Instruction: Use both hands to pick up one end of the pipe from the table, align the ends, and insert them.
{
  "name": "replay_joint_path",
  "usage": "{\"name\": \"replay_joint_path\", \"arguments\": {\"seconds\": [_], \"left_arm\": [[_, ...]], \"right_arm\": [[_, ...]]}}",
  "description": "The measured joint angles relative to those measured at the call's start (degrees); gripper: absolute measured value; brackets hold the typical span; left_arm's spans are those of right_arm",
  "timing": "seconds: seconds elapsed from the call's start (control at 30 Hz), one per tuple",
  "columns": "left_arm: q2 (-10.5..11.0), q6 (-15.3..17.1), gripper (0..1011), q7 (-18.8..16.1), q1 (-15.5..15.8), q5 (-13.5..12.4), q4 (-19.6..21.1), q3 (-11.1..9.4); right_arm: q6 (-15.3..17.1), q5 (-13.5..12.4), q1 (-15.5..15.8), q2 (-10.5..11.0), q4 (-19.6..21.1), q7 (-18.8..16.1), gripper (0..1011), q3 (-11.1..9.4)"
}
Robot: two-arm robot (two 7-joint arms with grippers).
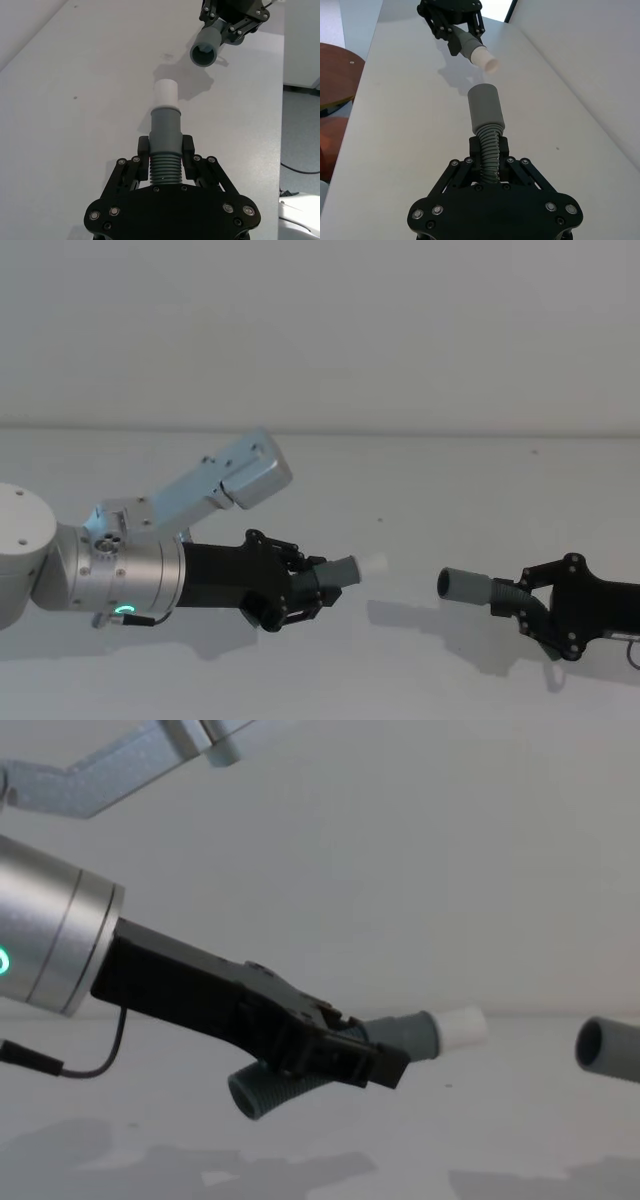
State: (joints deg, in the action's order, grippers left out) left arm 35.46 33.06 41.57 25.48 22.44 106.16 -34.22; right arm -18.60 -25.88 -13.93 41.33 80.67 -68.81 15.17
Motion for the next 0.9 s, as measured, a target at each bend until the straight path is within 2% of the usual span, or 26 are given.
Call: {"name": "replay_joint_path", "arguments": {"seconds": [0.9], "left_arm": [[-0.1, -0.2, 369, 0.7, 0.9, 0.5, -0.4, -0.7]], "right_arm": [[0.0, 0.1, -0.3, 0.1, -0.1, 0.3, 164, 0.5]]}}
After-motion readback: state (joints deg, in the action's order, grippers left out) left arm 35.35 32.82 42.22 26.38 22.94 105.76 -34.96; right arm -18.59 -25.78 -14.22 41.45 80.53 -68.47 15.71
